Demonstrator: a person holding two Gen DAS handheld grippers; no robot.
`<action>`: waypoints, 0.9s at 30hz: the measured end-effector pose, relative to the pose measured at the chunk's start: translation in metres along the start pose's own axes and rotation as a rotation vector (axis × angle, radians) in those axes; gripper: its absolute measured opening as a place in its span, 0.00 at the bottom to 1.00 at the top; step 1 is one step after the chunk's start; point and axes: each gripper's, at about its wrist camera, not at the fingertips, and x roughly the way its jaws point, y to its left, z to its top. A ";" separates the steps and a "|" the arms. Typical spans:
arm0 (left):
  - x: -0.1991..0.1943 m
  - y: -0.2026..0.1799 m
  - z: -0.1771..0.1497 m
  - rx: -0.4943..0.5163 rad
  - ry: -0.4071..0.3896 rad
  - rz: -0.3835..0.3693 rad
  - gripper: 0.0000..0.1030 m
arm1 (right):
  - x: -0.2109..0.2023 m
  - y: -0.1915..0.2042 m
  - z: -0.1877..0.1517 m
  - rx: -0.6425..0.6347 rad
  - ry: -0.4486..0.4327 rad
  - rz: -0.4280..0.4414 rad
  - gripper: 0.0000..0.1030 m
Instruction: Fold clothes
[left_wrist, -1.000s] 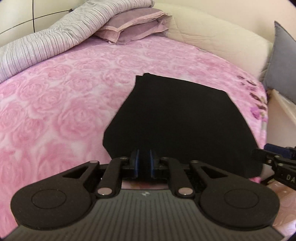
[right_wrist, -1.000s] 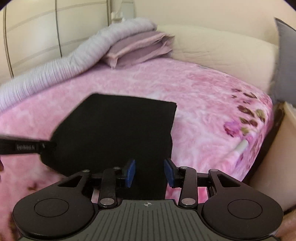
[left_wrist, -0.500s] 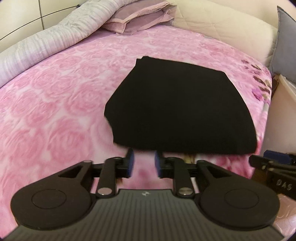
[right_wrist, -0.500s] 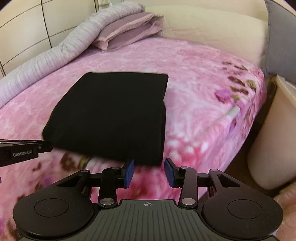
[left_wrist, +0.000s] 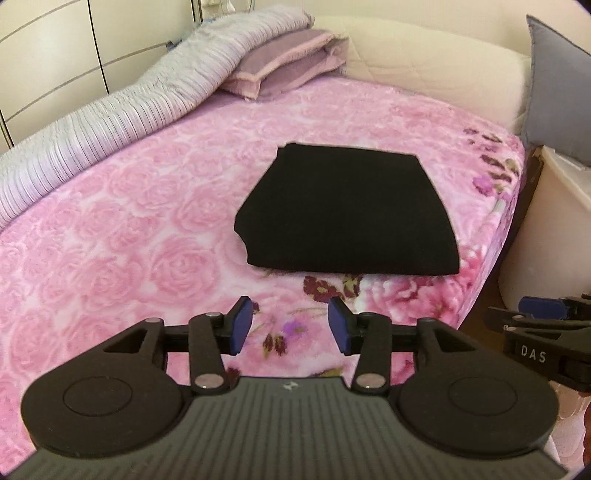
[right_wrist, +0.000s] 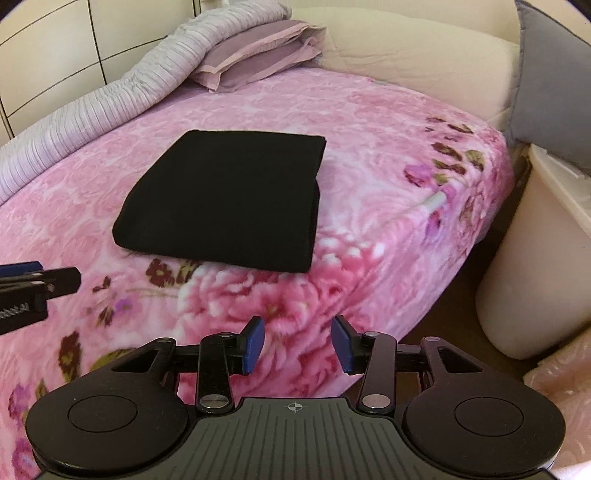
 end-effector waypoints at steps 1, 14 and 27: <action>-0.006 -0.001 -0.001 0.001 -0.009 0.001 0.42 | -0.005 0.000 -0.001 0.000 -0.003 -0.001 0.44; -0.067 -0.011 -0.027 0.033 -0.064 0.019 0.51 | -0.064 0.011 -0.020 -0.027 -0.019 0.025 0.45; -0.096 -0.016 -0.049 0.039 -0.086 0.003 0.53 | -0.092 0.023 -0.046 -0.064 -0.035 0.030 0.46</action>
